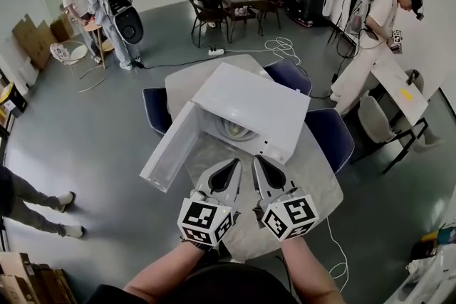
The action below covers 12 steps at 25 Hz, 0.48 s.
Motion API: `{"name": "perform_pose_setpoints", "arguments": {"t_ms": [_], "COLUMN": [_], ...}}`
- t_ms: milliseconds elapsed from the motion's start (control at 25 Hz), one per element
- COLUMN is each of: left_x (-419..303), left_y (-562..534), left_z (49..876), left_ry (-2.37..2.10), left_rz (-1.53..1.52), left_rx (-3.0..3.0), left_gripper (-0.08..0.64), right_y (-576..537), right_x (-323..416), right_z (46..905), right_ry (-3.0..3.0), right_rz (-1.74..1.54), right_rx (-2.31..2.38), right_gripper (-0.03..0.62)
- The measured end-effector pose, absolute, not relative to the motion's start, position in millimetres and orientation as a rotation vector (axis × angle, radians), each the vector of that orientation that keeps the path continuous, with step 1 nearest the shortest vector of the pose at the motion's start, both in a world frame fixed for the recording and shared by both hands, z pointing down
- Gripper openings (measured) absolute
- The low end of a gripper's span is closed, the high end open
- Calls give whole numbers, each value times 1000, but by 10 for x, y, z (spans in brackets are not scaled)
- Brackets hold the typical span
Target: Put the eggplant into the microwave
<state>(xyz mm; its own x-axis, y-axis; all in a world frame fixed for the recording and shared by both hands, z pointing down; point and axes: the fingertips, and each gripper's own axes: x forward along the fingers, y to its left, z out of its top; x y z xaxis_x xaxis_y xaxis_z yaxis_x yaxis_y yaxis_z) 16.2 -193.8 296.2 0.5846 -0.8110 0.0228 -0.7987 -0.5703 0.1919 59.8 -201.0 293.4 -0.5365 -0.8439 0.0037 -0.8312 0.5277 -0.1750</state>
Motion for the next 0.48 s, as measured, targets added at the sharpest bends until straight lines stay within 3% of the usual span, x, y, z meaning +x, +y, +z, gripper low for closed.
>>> {"name": "perform_pose_setpoints", "arguments": {"t_ms": [480], "left_x": [152], "left_y": [-1953], "left_z": [2876], "left_ry": [-1356], "left_rz": [-108], "left_rx": [2637], "left_gripper": [8], "right_y": [-2021], "right_x": [584], "right_z": [2828], "right_ry": [2678], "right_rz": [-207], "right_rx": [-1478], "right_gripper": [0]}}
